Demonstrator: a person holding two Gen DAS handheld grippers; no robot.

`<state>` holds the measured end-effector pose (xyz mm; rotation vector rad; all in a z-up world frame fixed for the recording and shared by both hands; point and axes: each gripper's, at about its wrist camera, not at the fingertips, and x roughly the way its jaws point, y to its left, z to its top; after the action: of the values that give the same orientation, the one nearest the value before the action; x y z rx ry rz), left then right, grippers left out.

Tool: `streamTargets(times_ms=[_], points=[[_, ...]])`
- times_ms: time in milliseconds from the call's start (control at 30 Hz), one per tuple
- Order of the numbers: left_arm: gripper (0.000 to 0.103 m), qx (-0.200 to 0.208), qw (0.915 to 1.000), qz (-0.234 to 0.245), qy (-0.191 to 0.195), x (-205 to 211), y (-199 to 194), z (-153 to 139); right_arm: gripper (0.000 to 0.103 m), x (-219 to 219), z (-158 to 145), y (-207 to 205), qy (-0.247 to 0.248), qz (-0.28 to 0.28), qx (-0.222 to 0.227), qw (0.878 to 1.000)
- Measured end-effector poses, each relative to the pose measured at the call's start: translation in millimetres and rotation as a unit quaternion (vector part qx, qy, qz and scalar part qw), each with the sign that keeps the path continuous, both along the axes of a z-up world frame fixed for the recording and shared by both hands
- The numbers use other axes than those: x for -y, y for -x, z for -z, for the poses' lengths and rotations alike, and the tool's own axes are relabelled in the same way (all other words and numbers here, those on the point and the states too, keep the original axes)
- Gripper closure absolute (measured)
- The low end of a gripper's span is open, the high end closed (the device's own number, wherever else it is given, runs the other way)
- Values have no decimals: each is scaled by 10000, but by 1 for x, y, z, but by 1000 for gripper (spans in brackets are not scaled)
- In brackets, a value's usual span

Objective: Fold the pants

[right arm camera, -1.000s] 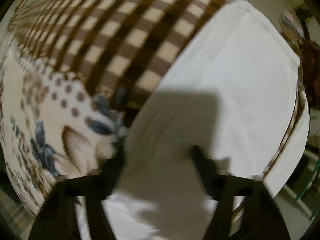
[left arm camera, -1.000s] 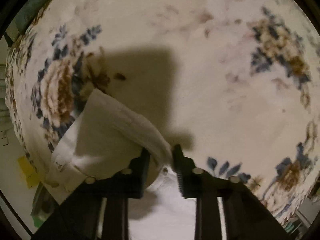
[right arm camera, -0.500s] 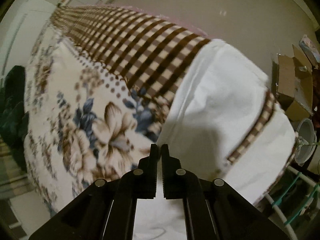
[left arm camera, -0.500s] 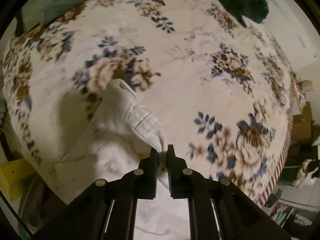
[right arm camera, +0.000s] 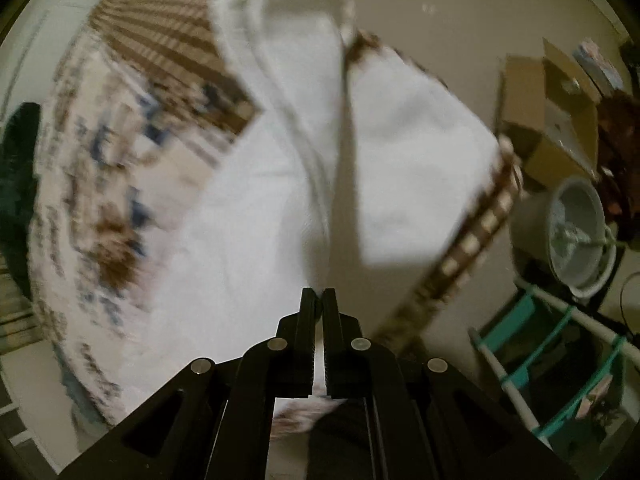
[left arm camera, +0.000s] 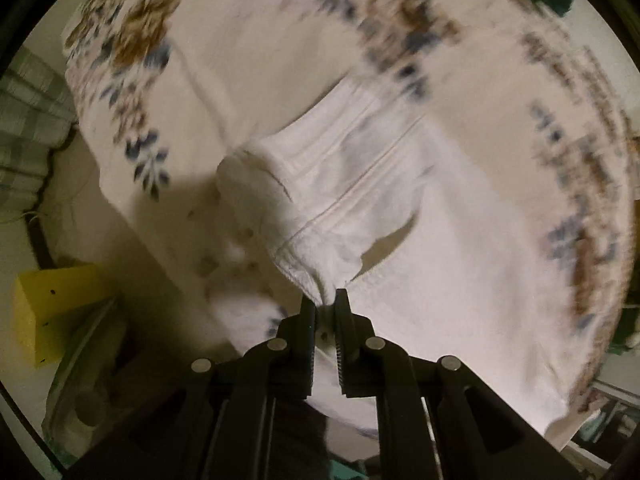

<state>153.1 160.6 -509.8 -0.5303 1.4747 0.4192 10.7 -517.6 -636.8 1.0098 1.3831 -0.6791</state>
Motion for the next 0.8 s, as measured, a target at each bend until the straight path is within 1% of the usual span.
streamTargets(times_ms=[33,100,167,200,233,267,333,400,433,467,500,533,567,633,700,733,767,800], points=[[96,-102,9999,-28,-43,0,3,19,101,-4,12,3,91,-68,-101,9999],[95,-220,9997,-42,-101,-1,6,41,103,-6,31,16,274,-141,-284,9991],[94,-254,9996,-48,-119,1,6,50,103,-3,45,21,539,-247,-457,9972],[92,-251,9995,20,-203,4,5,49,103,0,51,25,573,-293,-473,9968],[92,-238,9992,112,-292,8,4,46,103,1,55,25,533,-332,-467,9969],[91,-218,9990,181,-340,12,4,41,103,4,60,27,410,-399,-444,9974],[89,-130,9986,239,-444,18,7,25,102,9,59,29,274,-446,-326,9981],[78,-89,9978,214,-615,23,10,12,100,18,52,35,181,-445,-119,9988],[76,-60,9970,210,-746,25,11,4,91,23,47,33,195,-442,-95,9988],[68,-13,9961,222,-848,28,12,-3,71,28,42,33,266,-443,-60,9986],[53,21,9956,216,-910,29,13,-8,60,33,37,32,355,-437,31,9984],[46,49,9948,191,-995,32,13,-12,48,39,33,30,433,-439,114,9980],[38,91,9942,151,-1063,35,14,-16,45,43,30,26,503,-476,147,9975],[38,152,9931,197,-1145,44,11,-20,39,49,27,10,655,-657,215,9955],[38,136,9914,378,-1247,55,11,-17,33,52,27,-13,815,-838,256,9928],[38,132,9902,487,-1303,62,7,-13,30,53,30,-27,894,-949,244,9912],[38,120,9896,573,-1314,59,4,-11,27,55,37,-43,978,-1091,242,9889],[38,89,9887,669,-1338,68,1,-8,25,52,41,-58,1027,-1193,235,9873]])
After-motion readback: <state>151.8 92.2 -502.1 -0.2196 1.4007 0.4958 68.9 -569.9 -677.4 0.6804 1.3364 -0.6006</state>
